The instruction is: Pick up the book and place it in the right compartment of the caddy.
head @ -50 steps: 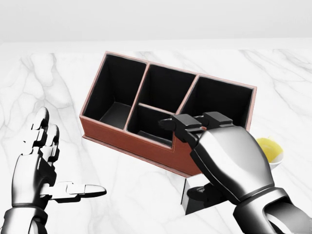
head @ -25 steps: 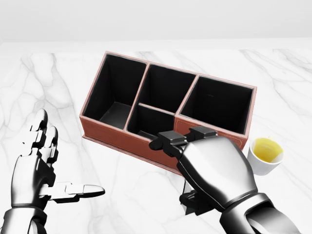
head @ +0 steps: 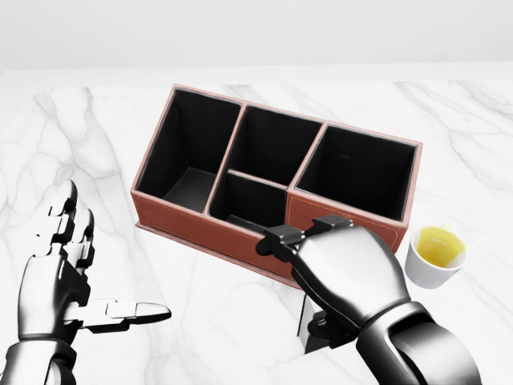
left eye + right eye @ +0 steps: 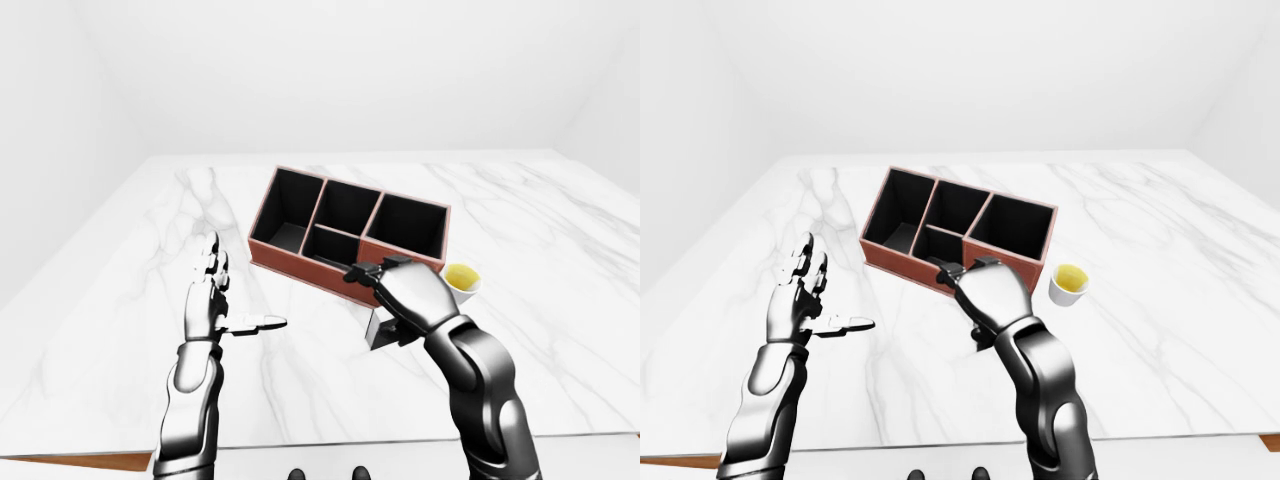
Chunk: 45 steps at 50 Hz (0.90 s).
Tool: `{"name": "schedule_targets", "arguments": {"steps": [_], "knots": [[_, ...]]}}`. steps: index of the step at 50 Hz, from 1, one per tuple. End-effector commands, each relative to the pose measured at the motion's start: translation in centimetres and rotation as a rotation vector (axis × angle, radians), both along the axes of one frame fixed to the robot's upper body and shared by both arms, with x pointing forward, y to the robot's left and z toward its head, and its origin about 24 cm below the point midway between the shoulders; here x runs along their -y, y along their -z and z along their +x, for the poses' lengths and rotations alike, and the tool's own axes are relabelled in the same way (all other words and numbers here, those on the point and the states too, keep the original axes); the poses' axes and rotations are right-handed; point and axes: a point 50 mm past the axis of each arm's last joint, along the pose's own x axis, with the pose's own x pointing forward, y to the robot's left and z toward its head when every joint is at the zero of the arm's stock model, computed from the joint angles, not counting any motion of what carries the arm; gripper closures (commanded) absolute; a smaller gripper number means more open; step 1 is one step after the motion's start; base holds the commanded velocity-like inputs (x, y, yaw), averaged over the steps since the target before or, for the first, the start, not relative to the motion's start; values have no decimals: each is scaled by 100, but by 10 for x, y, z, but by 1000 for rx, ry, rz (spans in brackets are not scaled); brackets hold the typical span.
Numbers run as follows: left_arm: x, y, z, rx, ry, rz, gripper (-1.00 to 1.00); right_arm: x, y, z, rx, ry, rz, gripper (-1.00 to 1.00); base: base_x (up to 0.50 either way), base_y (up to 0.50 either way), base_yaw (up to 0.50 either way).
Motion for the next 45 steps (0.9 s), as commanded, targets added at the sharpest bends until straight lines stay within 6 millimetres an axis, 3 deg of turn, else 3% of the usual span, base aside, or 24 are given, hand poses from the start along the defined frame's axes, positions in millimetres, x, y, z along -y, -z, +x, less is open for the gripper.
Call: {"name": "schedule_targets", "arguments": {"steps": [1, 21, 45], "knots": [[-1, 1, 1, -2, -3, -1, -100, 3, 9, 5, -32, 0, -45, -25, 0, 0, 0], [-3, 4, 1, -8, -11, -5, -100, 1, 13, 9, -43, -2, -70, -26, 0, 0, 0], [-4, 7, 2, -14, -17, -6, -100, 11, 31, 23, -134, 29, -95, -26, 0, 0, 0]]}}
